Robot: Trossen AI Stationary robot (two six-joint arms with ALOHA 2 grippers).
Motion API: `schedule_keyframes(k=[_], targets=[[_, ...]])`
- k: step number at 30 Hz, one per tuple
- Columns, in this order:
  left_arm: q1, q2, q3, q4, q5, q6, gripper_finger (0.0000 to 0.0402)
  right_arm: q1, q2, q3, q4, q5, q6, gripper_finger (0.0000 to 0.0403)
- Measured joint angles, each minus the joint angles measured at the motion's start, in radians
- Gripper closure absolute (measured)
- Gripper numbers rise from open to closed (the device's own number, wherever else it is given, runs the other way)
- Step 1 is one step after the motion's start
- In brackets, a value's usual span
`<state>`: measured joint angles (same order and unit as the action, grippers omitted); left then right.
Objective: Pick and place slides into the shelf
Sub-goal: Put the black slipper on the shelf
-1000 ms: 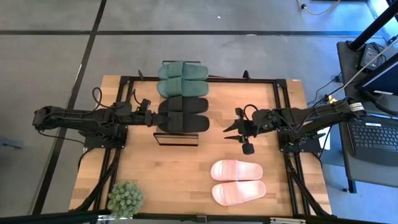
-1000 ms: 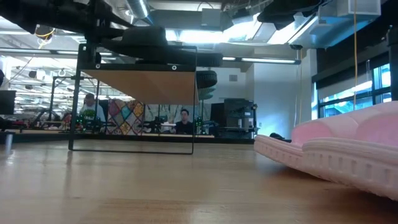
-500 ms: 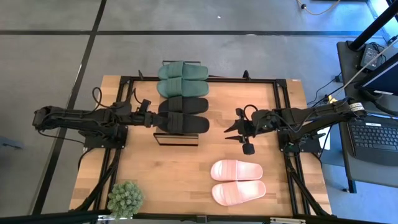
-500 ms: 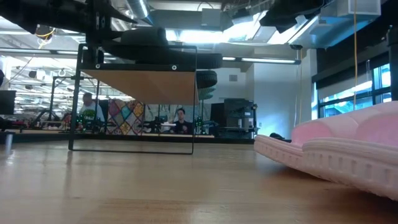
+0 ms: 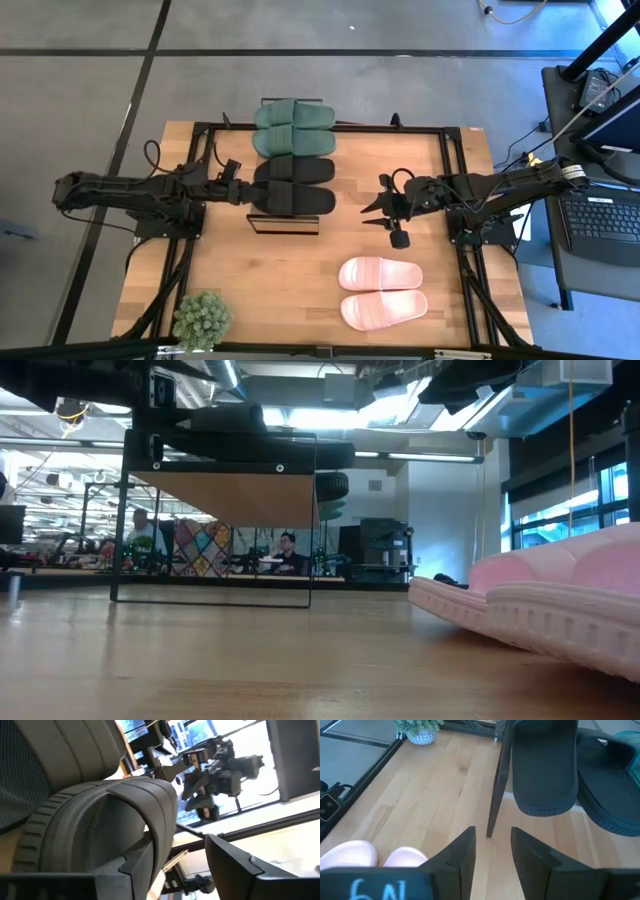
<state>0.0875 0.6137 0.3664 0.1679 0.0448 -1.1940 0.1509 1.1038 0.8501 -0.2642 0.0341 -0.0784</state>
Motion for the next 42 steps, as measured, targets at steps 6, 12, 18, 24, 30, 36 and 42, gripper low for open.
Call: schedule_keyframes(k=[6,12,18,24,30,36,42], targets=[[0.000,-0.039,0.000,0.001,-0.001,-0.009,0.0232,0.000,0.000,0.000,-0.002,0.000,0.000,0.0278],[0.000,-0.027,0.000,0.000,-0.004,-0.017,0.0236,0.000,0.000,0.000,-0.002,0.000,0.004,0.0278],[-0.001,-0.012,0.000,-0.002,-0.001,-0.002,0.0236,0.000,0.000,0.000,-0.003,0.000,0.019,0.0278],[-0.001,-0.012,0.000,-0.005,0.015,0.016,0.0236,0.000,0.000,0.000,-0.003,0.000,0.019,0.0278],[-0.002,-0.012,0.001,-0.061,-0.010,0.015,0.0236,0.000,0.000,0.000,-0.004,0.000,0.018,0.0278],[-0.002,-0.012,0.001,-0.076,-0.022,-0.008,0.0236,0.000,0.000,0.000,-0.012,0.000,0.018,0.0278],[-0.002,-0.012,0.001,-0.078,-0.023,-0.028,0.0236,0.000,0.000,0.000,-0.012,0.000,0.018,0.0278]])
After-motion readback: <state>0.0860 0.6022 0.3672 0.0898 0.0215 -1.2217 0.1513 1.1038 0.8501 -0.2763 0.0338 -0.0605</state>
